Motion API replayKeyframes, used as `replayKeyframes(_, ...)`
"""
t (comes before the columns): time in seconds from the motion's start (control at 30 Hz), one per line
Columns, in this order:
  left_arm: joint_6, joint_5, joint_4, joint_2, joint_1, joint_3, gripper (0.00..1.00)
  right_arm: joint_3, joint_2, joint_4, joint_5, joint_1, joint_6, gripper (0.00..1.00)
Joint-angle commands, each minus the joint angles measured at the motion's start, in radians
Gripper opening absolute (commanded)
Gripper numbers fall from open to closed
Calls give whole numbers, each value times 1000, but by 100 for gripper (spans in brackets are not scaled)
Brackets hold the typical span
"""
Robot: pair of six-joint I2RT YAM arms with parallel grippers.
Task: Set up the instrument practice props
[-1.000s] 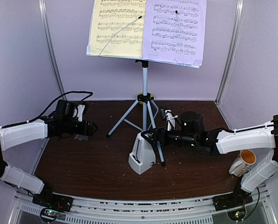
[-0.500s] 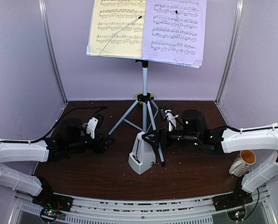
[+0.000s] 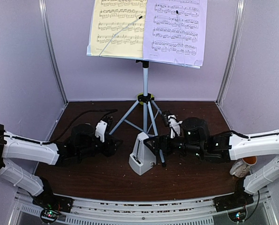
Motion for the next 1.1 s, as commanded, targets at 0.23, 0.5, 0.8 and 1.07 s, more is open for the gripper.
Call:
replayKeyframes(0.23,70,-14,-106,233,0,240,45,-128,103,80,159,35,88,56)
replayKeyframes(0.5,49,11,-80,295,2,241,40,-61,237,124,162,31,28,41)
replayKeyframes(0.8,41,93,13,279,0,158,37,-6,288,155,151,24,-51,40)
replayKeyframes(1.07,28,147,70,271,-5,123,34,-33,234,212,105,-19,-135,50)
